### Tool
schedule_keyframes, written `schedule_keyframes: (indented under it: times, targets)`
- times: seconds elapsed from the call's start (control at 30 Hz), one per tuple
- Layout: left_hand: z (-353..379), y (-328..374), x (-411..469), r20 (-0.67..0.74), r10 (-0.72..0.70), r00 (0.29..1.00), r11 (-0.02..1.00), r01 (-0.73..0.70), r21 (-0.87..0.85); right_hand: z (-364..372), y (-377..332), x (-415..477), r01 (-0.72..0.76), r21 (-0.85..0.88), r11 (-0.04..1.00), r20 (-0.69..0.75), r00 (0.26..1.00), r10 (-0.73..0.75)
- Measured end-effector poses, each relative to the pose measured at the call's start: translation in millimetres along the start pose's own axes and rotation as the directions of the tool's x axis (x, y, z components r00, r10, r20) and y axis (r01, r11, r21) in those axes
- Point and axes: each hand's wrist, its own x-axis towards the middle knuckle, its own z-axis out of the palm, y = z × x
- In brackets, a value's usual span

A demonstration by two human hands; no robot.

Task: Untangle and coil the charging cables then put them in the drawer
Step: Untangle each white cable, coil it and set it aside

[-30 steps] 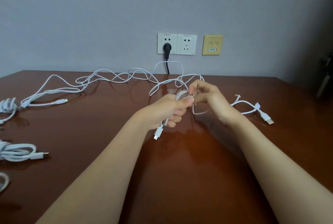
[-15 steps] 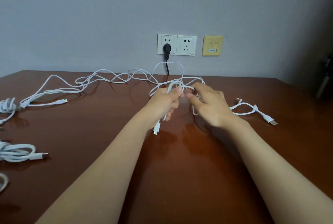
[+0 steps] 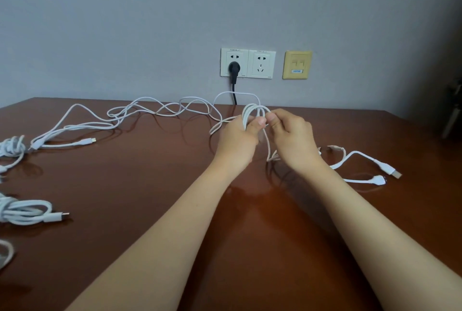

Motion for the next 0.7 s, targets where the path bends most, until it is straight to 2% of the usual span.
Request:
schedule_keyframes:
  times: [0.13, 0.3, 0.47, 0.57, 0.6, 0.63, 0.7]
  targets:
    - [0.1, -1.9, -0.6, -0.136, 0.039, 0.99, 0.998, -0.032, 0.052, 8.6, -3.0, -3.7, -0.066, 0.01, 0.998, 0.121, 0.991, 0.064]
    - [0.8, 3.7, -1.2, -0.091, 0.051, 0.995, 0.997, -0.056, -0.055, 2.8, -2.9, -3.6, -0.142, 0.077, 0.987, 0.163, 0.978, 0.128]
    - [-1.9, -0.3, 1.5, -0.061, 0.097, 0.993, 0.995, -0.098, -0.02, 1.6, -4.3, -6.2, -0.183, 0.053, 0.982, 0.256, 0.953, 0.164]
    - [-3.4, 1.1, 2.9, -0.125, 0.064, 0.99, 0.996, -0.072, -0.06, 1.1, -8.2, -6.9, -0.233, 0.064, 0.97, 0.278, 0.938, 0.207]
    - [-5.4, 1.4, 4.7, -0.172, 0.026, 0.985, 0.993, -0.046, -0.113, 0.9, -8.6, -7.8, -0.209, 0.006, 0.978, 0.281, 0.939, 0.199]
    - [-9.1, 2.4, 7.0, -0.218, -0.022, 0.976, 0.982, -0.02, -0.189, 1.3, -7.7, -9.1, -0.143, -0.124, 0.982, 0.306, 0.936, 0.174]
    - [-21.0, 3.5, 13.3, -0.279, -0.146, 0.949, 0.922, 0.029, -0.385, 2.8, -5.1, -13.1, 0.061, -0.4, 0.915, 0.369, 0.924, 0.099]
